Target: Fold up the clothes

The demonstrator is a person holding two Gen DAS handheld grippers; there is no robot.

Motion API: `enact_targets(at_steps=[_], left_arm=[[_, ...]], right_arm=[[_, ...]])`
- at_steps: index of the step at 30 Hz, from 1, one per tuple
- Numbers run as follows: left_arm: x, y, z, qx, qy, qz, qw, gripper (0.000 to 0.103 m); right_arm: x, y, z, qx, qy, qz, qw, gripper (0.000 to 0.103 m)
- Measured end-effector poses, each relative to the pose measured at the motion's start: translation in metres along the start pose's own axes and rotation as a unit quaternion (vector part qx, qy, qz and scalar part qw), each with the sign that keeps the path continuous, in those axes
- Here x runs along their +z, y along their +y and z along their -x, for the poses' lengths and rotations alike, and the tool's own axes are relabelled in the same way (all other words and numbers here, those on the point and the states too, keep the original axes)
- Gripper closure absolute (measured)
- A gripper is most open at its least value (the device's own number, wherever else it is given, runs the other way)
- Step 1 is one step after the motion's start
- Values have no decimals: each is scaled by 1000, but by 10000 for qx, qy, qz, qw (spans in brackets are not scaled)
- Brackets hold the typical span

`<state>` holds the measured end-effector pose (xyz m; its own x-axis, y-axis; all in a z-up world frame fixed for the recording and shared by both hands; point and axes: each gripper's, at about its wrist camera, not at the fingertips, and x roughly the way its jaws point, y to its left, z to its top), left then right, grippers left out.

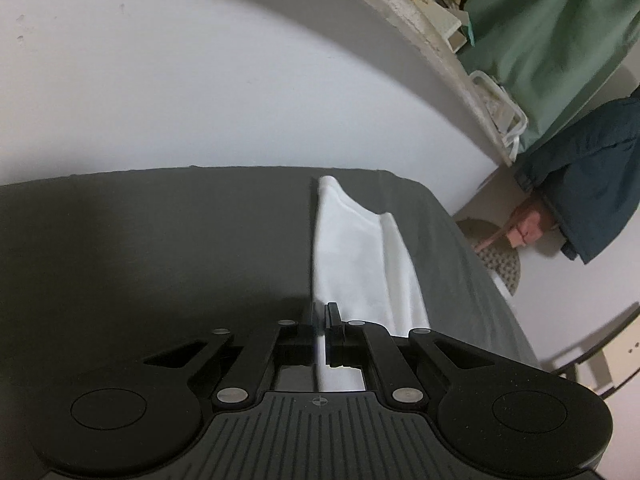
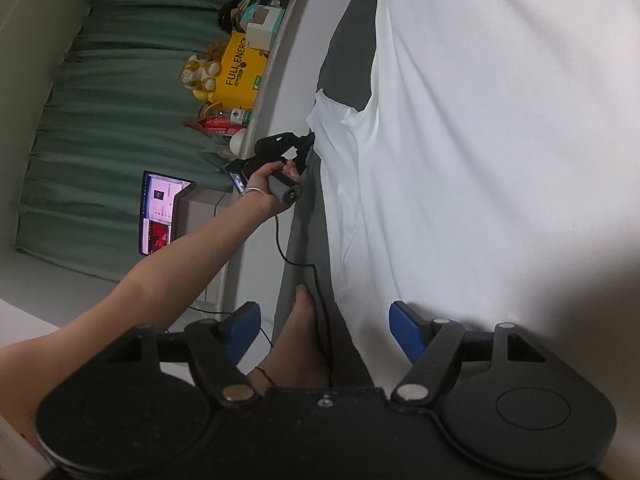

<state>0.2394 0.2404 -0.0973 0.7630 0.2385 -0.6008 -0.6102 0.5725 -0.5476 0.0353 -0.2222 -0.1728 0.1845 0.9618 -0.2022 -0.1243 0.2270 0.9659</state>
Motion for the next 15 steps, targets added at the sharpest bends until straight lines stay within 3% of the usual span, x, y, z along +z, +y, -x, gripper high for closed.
enact_targets(at_steps=[5, 13, 15], left_arm=[[2, -6, 16, 371, -304, -280, 9985, 100], [10, -4, 23, 301, 300, -527, 9977, 100], [10, -1, 23, 31, 376, -325, 9988, 100]], right_arm=[[1, -3, 0, 30, -39, -116, 9999, 32], [1, -5, 0, 51, -34, -158, 9999, 32], [1, -6, 0, 76, -54, -224, 9997, 32]])
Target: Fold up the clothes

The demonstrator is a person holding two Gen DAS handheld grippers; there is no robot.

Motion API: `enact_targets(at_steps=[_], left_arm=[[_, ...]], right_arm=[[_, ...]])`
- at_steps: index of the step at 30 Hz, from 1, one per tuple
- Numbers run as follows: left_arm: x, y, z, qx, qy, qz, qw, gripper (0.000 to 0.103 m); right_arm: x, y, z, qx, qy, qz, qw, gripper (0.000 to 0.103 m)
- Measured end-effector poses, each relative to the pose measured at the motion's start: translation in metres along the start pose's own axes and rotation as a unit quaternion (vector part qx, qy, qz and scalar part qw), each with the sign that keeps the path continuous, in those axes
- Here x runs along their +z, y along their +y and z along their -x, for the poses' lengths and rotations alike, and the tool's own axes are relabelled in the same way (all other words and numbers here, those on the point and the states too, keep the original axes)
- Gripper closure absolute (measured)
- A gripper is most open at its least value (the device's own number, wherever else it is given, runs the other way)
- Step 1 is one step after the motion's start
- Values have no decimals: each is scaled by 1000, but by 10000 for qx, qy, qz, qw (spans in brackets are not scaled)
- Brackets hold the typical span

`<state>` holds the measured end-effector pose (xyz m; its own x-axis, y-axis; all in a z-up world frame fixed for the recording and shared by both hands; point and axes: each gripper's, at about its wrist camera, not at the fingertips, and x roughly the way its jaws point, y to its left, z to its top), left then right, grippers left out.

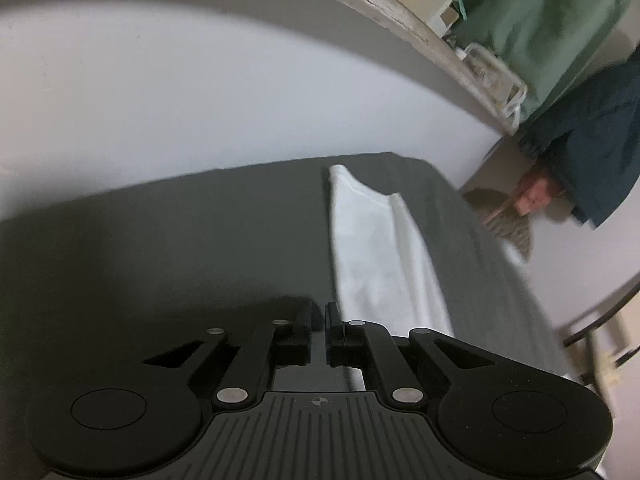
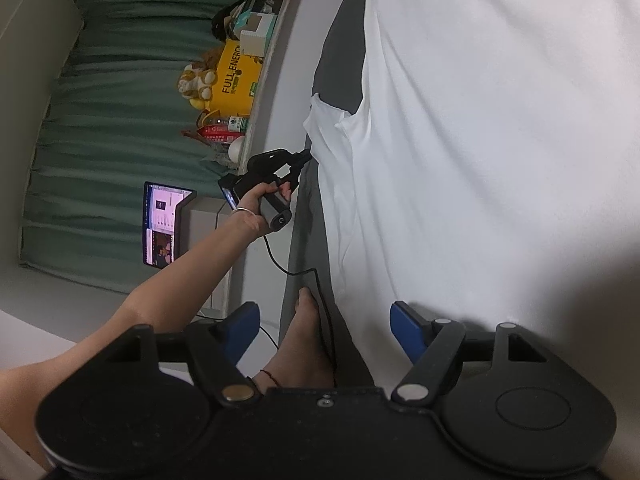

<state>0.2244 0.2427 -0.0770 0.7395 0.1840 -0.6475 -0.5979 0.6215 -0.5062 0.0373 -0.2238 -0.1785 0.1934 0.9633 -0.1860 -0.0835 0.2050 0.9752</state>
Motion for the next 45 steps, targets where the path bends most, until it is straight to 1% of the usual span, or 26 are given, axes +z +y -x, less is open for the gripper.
enact_targets(at_steps=[2, 3, 5, 7, 10, 12, 14, 18, 24, 27, 29, 31, 32, 33, 35, 38, 40, 42, 43, 44, 45], left_arm=[[1, 4, 0, -280, 67, 190, 9994, 100], [-1, 2, -1, -358, 43, 183, 9992, 100], [-3, -4, -7, -299, -25, 98, 9995, 100], [-4, -4, -12, -234, -89, 222, 9994, 100], [-4, 0, -13, -88, -332, 427, 9985, 100], [-6, 9, -15, -127, -383, 723, 9966, 100], [-8, 16, -22, -310, -382, 1146, 9922, 100], [-9, 16, -30, -404, -419, 1220, 9908, 100], [-10, 11, -40, -479, -527, 1175, 9905, 100], [-9, -4, -38, -136, -593, 582, 9964, 100], [-10, -16, -38, 73, -655, 170, 9977, 101], [-10, -23, -35, 80, -716, -30, 9974, 101], [-10, -25, -33, 67, -758, -121, 9970, 103], [-10, -29, -28, 45, -907, -254, 9955, 103], [-6, -37, -13, -110, -1210, -532, 9912, 103], [5, -56, 11, -577, -1206, -932, 9866, 103], [12, -70, 30, -912, -1164, -1243, 9812, 103], [16, -92, 55, -1249, -993, -1469, 9762, 103], [13, -106, 68, -1348, -842, -1703, 9725, 103], [10, -120, 81, -1447, -690, -1935, 9679, 103], [5, -135, 95, -1632, -535, -2159, 9612, 103]], right_arm=[[0, -2, 1, 19, -15, -46, 10000, 32], [0, -3, 1, 22, -19, -59, 10000, 32], [0, -3, 0, 11, -13, -55, 10000, 32], [1, -4, 0, 11, 2, -31, 10000, 32], [1, -5, -1, 34, -7, -58, 10000, 32], [1, -5, -2, 56, -7, -89, 9999, 32], [2, -6, -2, 73, -13, -112, 9999, 32], [3, -7, -4, 99, 1, -117, 9999, 32], [3, -10, -3, 150, -13, -168, 9997, 32], [3, -10, -3, 163, -22, -202, 9997, 32], [3, -10, -3, 162, -18, -210, 9996, 32], [3, -10, -4, 161, -14, -209, 9997, 32], [3, -10, -4, 162, -10, -206, 9997, 32], [3, -10, -4, 163, -5, -204, 9997, 32], [3, -11, -4, 167, 1, -216, 9996, 32], [4, -11, -4, 162, -12, -237, 9996, 32], [5, -9, -3, 151, -31, -233, 9996, 31], [6, -7, -2, 147, -72, -200, 9997, 30], [6, -4, -1, 152, -115, -168, 9997, 30], [7, -1, 2, 164, -190, -115, 9996, 30], [8, 2, 4, 176, -264, -62, 9995, 30]])
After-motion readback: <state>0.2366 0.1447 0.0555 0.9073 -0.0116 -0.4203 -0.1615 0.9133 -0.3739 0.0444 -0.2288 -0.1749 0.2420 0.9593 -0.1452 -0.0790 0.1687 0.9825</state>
